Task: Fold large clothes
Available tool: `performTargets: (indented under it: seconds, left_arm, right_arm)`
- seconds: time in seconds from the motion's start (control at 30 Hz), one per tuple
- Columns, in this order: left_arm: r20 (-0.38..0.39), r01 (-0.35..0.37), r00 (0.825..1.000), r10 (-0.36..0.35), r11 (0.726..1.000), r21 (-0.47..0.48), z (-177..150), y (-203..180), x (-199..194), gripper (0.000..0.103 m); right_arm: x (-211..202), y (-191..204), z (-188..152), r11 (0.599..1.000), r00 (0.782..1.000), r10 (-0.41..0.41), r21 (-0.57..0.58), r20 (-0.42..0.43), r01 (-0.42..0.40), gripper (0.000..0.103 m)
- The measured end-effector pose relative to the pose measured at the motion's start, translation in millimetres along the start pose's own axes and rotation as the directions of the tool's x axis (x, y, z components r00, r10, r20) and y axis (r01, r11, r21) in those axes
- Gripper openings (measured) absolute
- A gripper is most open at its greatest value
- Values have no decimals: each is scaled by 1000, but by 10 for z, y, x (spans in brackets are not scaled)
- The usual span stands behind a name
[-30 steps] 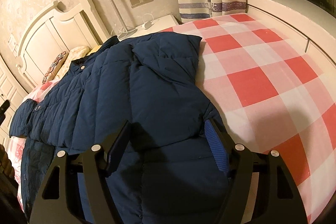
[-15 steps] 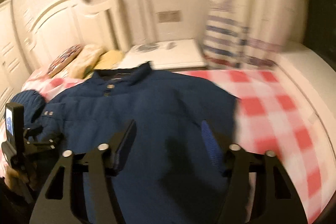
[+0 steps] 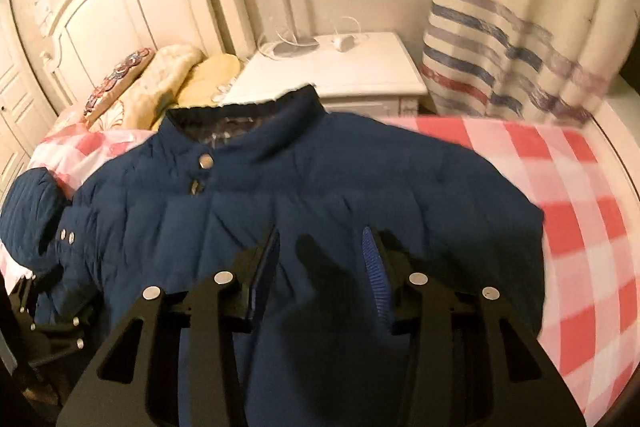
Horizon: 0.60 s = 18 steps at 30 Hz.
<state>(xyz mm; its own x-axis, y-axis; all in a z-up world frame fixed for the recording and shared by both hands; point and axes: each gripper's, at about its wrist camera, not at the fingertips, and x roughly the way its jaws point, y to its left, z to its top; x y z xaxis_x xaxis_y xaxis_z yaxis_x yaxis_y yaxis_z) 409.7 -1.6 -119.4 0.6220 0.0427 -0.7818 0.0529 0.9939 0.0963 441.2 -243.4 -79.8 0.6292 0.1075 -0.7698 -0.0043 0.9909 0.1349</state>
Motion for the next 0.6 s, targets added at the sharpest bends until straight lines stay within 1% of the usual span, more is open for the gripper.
performTargets:
  seconds: [0.03,0.07,0.1,0.13,0.23,0.27,0.3,0.33,0.37,0.4,0.43,0.47,0.5,0.53,0.6]
  left_arm:
    - [0,1,1000,-1,1000,-2,1,2,3,101]
    - [0,2,1000,-2,1000,-4,2,3,5,101]
    - [1,2,1000,-2,1000,-4,4,3,9,101]
    - [0,2,1000,-2,1000,-5,2,4,8,101]
    - [0,5,1000,-5,1000,-8,9,2,12,101]
    - [0,6,1000,-6,1000,-9,12,3,14,101]
    - [0,5,1000,-5,1000,-9,10,0,14,101]
    - [0,4,1000,-4,1000,-8,10,1,13,101]
    - [0,5,1000,-5,1000,-9,11,3,13,101]
    - [-1,5,1000,-5,1000,-10,12,2,14,101]
    - [-1,4,1000,-4,1000,-9,11,-1,13,101]
    - [-1,3,1000,-3,1000,-8,13,-4,14,101]
    - [0,4,1000,-4,1000,-9,11,2,11,101]
    - [0,4,1000,-4,1000,-10,10,2,9,101]
    - [0,6,1000,-6,1000,-12,13,3,11,101]
  right_arm:
    - [110,10,11,1000,1000,-16,-9,-14,16,43]
    - [227,4,7,999,998,-38,-18,-48,37,44]
    - [365,-26,-25,999,995,-36,-10,-92,35,44]
    - [383,-40,-14,1000,996,-26,6,-82,26,45]
    - [217,-46,-32,998,994,-20,62,-106,27,45]
    - [100,-11,-64,998,996,-12,65,-90,17,45]
    - [-66,51,-136,999,998,15,47,-53,-13,48]
    - [-165,111,-200,999,999,22,26,-35,-21,50]
    - [-312,206,-336,999,1000,10,-32,-12,-10,57]
    - [-368,265,-435,997,1000,-2,-71,-10,1,62]
    - [-378,305,-515,995,1000,-9,-102,-20,7,65]
    - [-321,346,-657,988,998,-33,-153,-57,24,67]
    - [-283,366,-738,982,996,-56,-185,-67,43,68]
    - [-292,379,-802,978,996,-64,-203,-56,51,68]
    - [-365,370,-822,979,995,-77,-191,-61,64,68]
